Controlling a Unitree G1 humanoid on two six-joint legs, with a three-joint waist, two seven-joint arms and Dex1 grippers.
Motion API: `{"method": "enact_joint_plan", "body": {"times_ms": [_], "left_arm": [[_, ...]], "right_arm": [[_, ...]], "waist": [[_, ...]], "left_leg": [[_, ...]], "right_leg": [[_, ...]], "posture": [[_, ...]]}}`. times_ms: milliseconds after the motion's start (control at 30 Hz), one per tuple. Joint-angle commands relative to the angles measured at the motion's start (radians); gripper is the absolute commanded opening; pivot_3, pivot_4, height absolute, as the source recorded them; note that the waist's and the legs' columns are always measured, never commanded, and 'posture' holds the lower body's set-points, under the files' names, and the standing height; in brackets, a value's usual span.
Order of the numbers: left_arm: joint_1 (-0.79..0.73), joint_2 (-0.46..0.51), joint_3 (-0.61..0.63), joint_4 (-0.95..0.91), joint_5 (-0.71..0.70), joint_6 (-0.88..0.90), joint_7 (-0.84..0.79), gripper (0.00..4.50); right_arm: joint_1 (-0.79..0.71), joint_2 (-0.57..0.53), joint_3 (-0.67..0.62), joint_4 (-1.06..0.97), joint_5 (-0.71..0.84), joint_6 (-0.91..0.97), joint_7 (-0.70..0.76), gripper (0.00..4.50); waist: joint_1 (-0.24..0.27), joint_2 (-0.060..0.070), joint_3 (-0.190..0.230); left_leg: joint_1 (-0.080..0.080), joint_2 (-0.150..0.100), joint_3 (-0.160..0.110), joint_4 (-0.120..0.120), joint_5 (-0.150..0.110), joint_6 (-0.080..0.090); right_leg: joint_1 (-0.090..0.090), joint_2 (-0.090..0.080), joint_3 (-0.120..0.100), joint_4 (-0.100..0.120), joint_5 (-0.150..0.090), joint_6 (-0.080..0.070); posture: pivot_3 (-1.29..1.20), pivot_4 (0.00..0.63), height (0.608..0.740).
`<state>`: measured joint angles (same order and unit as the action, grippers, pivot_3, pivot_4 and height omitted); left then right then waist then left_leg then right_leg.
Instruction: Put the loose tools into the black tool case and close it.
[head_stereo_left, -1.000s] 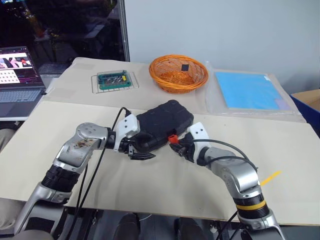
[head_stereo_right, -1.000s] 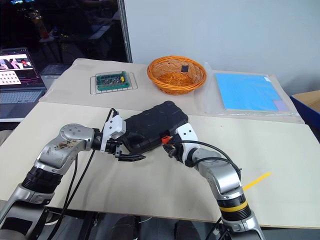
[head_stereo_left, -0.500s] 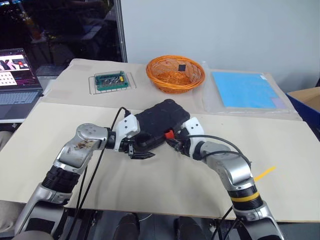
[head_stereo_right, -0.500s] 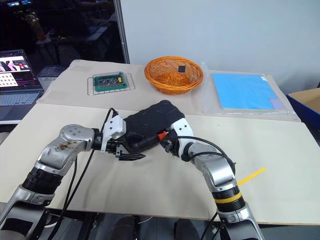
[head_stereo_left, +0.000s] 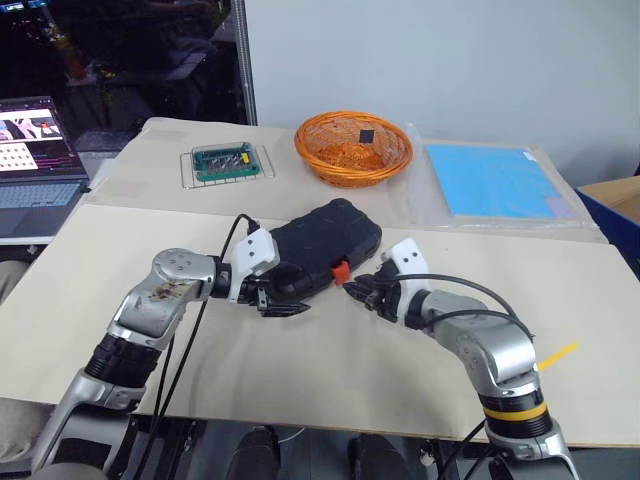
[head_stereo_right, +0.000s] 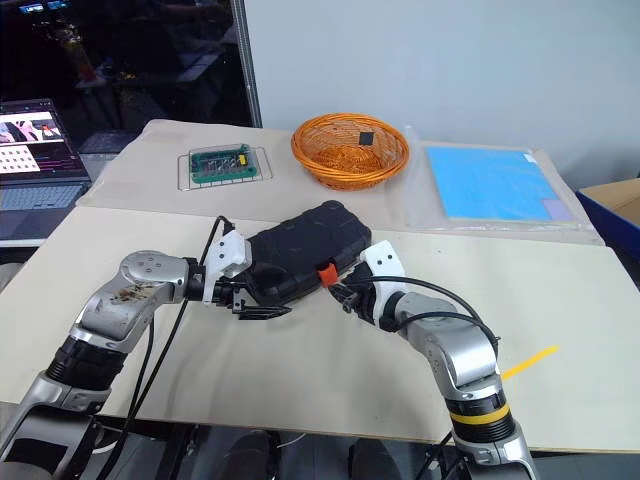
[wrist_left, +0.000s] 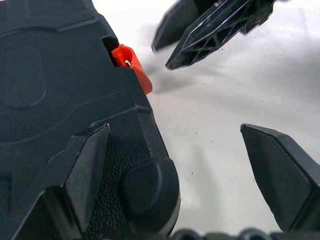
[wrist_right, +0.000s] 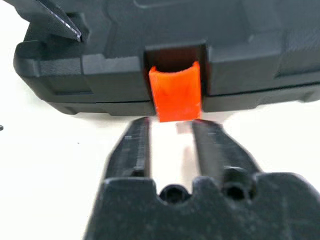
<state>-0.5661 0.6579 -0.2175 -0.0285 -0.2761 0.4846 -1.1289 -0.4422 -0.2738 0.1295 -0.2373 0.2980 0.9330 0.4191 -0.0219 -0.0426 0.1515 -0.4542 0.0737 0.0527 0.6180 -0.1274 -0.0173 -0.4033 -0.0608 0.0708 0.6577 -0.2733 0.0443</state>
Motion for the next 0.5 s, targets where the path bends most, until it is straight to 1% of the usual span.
{"method": "enact_joint_plan", "body": {"times_ms": [33, 200, 367, 500], "left_arm": [[0.021, 0.000, -0.028, 0.018, 0.024, 0.025, 0.003, 4.50], [0.025, 0.000, -0.029, 0.012, 0.023, 0.032, 0.007, 4.50], [0.027, -0.003, -0.029, 0.009, 0.024, 0.040, 0.019, 4.50], [0.026, -0.004, -0.030, -0.005, 0.021, 0.056, 0.026, 4.50]], "right_arm": [[-0.064, 0.041, 0.012, 0.077, -0.028, -0.085, -0.024, 0.08], [-0.090, 0.069, 0.006, 0.100, -0.038, -0.110, -0.024, 0.08], [0.002, 0.007, -0.023, -0.077, 0.024, -0.062, 0.040, 0.08], [0.022, 0.000, -0.047, -0.106, 0.051, -0.085, 0.058, 0.08]], "waist": [[0.001, 0.000, 0.000], [-0.008, 0.000, 0.000], [-0.008, 0.000, 0.000], [-0.005, 0.000, 0.000]], "left_leg": [[0.000, 0.000, 0.000, 0.000, 0.000, 0.000], [0.000, 0.001, 0.000, 0.000, 0.000, 0.000], [0.000, 0.001, 0.000, 0.000, 0.000, 0.000], [0.000, 0.001, 0.000, 0.000, 0.000, 0.000]], "right_leg": [[0.000, 0.000, 0.000, 0.000, 0.000, 0.000], [0.000, 0.001, 0.000, 0.001, 0.000, 0.000], [0.000, 0.001, 0.000, 0.002, 0.000, 0.000], [0.000, 0.001, 0.000, 0.001, 0.000, 0.000]], "posture": [[0.00, 0.150, 0.740], [0.00, 0.150, 0.740], [0.00, 0.150, 0.740], [0.00, 0.150, 0.740]]}}
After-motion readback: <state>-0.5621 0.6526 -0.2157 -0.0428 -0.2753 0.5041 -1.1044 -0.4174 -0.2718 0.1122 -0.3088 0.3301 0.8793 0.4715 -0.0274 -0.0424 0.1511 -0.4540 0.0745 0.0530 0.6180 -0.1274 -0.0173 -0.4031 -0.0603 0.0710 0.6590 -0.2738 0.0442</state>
